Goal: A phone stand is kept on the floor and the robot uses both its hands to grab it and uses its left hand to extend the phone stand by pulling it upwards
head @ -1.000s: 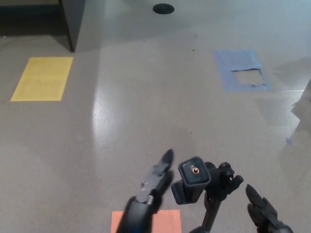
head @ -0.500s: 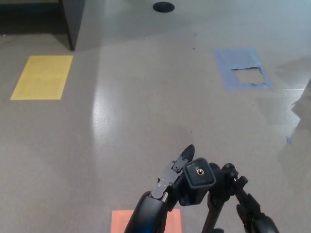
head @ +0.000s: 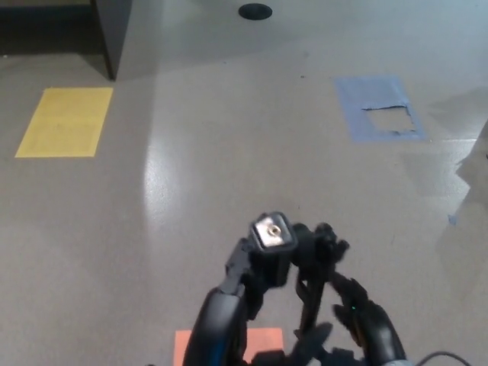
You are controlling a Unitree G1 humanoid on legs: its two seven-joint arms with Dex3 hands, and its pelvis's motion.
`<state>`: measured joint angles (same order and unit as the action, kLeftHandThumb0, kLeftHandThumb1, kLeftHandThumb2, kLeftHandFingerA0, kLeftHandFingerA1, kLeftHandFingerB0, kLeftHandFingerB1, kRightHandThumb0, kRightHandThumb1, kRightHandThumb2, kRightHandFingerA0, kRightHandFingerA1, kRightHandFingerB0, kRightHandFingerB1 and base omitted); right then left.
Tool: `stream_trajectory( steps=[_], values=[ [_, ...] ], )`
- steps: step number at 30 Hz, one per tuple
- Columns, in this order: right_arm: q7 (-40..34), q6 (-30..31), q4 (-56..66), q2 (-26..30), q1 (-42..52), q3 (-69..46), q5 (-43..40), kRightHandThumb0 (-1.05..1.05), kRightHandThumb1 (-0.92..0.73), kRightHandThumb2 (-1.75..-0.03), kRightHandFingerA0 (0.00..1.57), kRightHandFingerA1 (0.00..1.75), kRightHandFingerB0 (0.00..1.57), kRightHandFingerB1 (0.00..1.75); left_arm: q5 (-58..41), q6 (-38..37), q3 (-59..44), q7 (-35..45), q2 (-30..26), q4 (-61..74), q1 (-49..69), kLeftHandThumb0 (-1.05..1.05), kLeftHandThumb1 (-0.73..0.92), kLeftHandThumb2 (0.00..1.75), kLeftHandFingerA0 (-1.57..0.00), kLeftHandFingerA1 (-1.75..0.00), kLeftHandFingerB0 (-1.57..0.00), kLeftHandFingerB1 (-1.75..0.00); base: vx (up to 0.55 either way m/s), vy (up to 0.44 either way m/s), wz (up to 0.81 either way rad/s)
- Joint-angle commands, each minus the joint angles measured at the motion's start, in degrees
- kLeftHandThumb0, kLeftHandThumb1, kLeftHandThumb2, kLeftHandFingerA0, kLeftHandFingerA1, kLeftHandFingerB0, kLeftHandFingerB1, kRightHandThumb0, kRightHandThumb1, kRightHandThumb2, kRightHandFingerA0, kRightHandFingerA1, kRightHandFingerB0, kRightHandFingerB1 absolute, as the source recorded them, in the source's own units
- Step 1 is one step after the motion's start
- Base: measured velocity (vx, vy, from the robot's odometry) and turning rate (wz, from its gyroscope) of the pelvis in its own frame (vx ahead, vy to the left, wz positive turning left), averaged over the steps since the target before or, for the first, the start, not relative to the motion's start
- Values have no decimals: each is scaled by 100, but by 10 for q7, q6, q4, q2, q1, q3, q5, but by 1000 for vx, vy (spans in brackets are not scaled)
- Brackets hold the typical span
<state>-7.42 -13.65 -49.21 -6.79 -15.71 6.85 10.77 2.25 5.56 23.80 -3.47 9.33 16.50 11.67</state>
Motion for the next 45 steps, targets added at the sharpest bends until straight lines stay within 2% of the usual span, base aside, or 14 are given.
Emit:
stream_trajectory(
  steps=[1,2,3,4,7,9,28,30,31,32,33,34,35,45],
  values=[
    [-113,22,-35,-27,-26,3,31,-37,-46,-86,57,68,53,64,-78,51,-37,-23,91,-61,-32,-67,43,79,-20,-59,-6,-25,0,0,0],
    [-121,16,-34,-34,-22,-1,27,-35,-55,-84,68,112,75,104,-81,51,-51,-26,96,-76,-51,-74,49,85,-55,-77,-23,-51,0,0,0],
    [-131,9,-33,-43,-16,-6,21,-35,-55,-84,68,112,75,104,-84,50,-67,-30,101,-95,-74,-74,49,85,-55,-77,-23,-51,0,0,0],
    [-126,-12,-35,-46,-8,-11,12,-24,-73,-54,54,160,61,146,-85,51,-74,-35,104,-103,-86,-67,45,87,-57,-77,-24,-52,0,0,0],
    [-126,-29,-42,-47,-4,-18,6,-33,-74,-57,69,175,62,175,-87,53,-78,-46,107,-109,-100,-56,52,89,-60,-80,-35,-57,0,0,0],
    [-125,-52,-47,-47,5,-29,-5,-34,-74,-56,69,175,62,175,-87,60,-85,-62,115,-113,-117,-51,66,60,-65,-88,-41,-48,0,0,0],
    [-108,-80,-94,-41,23,-81,-31,-36,-71,-54,61,175,48,175,-102,60,-85,-94,103,-104,-124,-41,74,61,-79,-108,-52,-57,0,0,0],
    [-109,-82,-101,-40,20,-82,-29,-36,-72,-55,62,175,50,175,-92,55,-78,-94,97,-99,-125,-39,73,61,-77,-113,-69,-85,0,0,0],
    [-112,-86,-102,-40,21,-84,-30,-33,-70,-56,63,174,49,175,-90,46,-72,-81,86,-99,-127,-42,76,63,-81,-156,-68,-149,0,0,0],
    [-114,-83,-103,-40,20,-84,-28,-36,-73,-55,56,172,56,164,-93,46,-72,-79,86,-98,-128,-41,81,64,-88,-175,-75,-175,0,0,0],
    [-117,-78,-104,-39,19,-84,-26,-36,-73,-55,56,172,56,164,-96,46,-72,-77,86,-96,-128,-41,81,64,-88,-175,-75,-175,0,0,0],
    [-124,-72,-103,-37,18,-82,-20,-36,-74,-53,55,171,54,163,-97,43,-65,-60,74,-91,-130,-48,61,99,-140,-157,-123,-149,0,0,0],
    [-127,-69,-102,-36,18,-82,-18,-36,-73,-53,56,174,54,163,-98,45,-61,-53,69,-84,-130,-35,73,82,-131,-175,-109,-175,0,0,0],
    [-145,-63,-111,-26,22,-77,-8,-35,-70,-58,58,175,46,172,-130,40,-38,-76,104,-35,-111,-14,56,103,-129,-175,-111,-175,0,0,0]
  ],
)
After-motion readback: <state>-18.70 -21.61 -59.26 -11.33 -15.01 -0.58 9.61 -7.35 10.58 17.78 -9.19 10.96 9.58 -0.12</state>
